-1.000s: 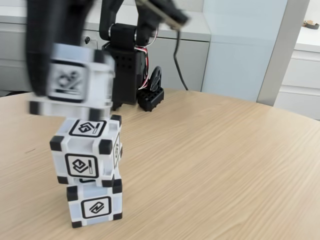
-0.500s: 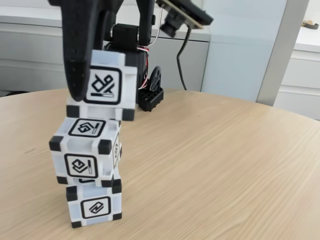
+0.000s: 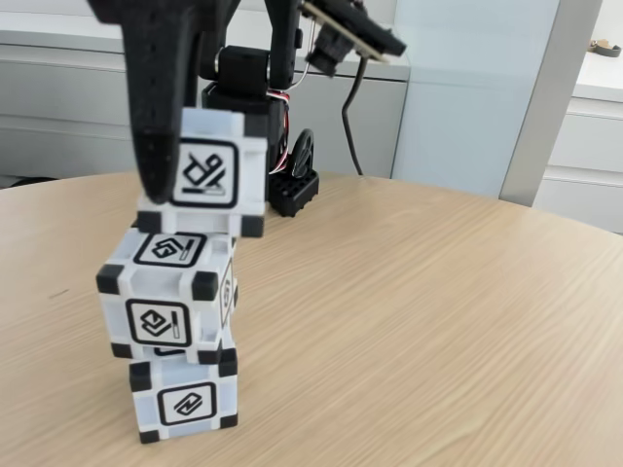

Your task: Stack cubes from left to right.

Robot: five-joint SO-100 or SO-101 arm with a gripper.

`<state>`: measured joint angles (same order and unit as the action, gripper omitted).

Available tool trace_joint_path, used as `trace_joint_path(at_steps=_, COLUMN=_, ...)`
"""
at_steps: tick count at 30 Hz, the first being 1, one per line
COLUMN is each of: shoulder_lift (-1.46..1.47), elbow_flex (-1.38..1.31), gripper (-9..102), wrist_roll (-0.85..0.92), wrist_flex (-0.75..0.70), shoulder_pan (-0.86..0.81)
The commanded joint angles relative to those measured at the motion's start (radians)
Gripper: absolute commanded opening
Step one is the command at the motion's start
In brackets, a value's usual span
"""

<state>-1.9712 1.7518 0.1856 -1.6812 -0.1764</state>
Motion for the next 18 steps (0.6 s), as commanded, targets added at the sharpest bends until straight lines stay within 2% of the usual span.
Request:
trace_joint_path(at_steps=1, shoulder_lift=0.0, elbow_flex=-0.049, gripper=0, wrist_roll=0.014, wrist_flex=-0.006, shoulder_pan=-0.011)
trace_joint_path(at_steps=18, shoulder_lift=0.0, elbow_flex=-0.049, gripper=0, wrist_roll=0.044, wrist_flex=-0.006, shoulder_pan=-0.075)
